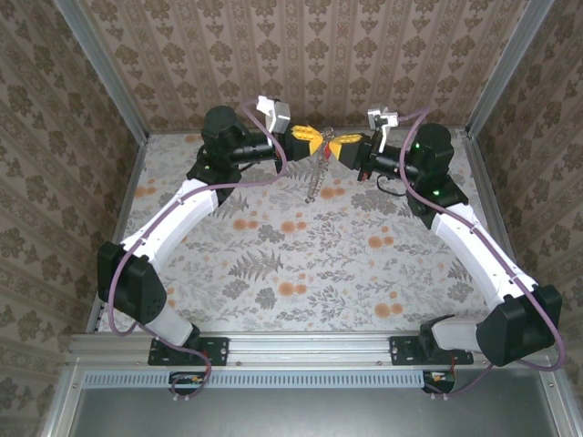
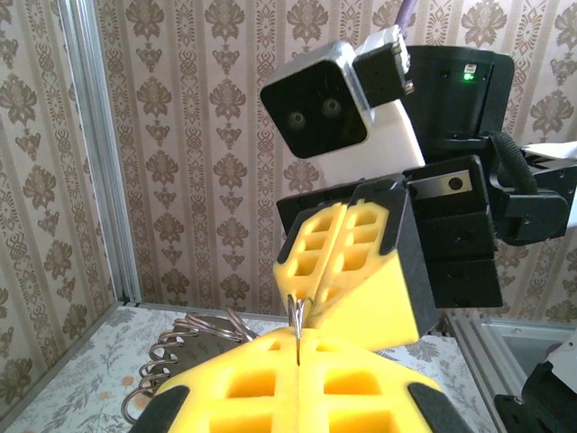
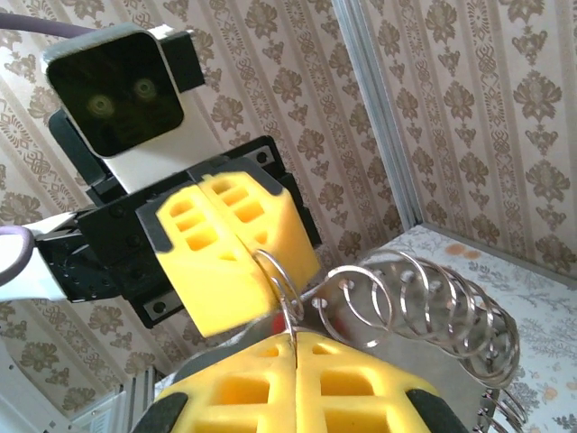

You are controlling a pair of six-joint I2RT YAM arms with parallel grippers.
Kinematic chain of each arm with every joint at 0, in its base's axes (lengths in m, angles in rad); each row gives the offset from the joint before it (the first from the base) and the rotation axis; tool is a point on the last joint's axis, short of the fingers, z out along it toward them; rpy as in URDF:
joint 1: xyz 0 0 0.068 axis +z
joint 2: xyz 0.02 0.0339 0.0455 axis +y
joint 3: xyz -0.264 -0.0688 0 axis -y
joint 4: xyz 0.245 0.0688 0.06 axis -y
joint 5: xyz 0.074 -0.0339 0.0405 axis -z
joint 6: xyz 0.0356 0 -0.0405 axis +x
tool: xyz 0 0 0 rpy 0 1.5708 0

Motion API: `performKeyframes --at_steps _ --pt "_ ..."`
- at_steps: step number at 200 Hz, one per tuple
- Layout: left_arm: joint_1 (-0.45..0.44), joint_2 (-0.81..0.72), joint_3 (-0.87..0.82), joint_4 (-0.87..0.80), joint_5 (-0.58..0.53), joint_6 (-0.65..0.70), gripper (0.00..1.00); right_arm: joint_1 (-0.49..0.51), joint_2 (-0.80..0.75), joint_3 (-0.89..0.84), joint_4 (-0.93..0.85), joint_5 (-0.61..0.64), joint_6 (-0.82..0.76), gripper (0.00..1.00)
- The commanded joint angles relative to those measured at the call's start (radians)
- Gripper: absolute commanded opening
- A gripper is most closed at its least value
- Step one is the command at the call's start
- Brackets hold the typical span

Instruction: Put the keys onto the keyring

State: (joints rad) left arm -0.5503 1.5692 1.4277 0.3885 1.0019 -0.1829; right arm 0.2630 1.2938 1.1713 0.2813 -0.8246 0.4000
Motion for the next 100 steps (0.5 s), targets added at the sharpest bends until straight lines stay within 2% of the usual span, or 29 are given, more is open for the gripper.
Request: performKeyframes --at_steps 1,100 --pt "-0.008 -0.049 0.003 0.038 0.003 0.022 0.00 -0.018 -0.027 -0.026 0.001 -0.013 0.017 0.00" --pt "-0.006 -0.052 0.002 0.036 0.001 0.019 0.00 -0.031 -0.056 0.014 0.039 -0.134 0.071 0.00"
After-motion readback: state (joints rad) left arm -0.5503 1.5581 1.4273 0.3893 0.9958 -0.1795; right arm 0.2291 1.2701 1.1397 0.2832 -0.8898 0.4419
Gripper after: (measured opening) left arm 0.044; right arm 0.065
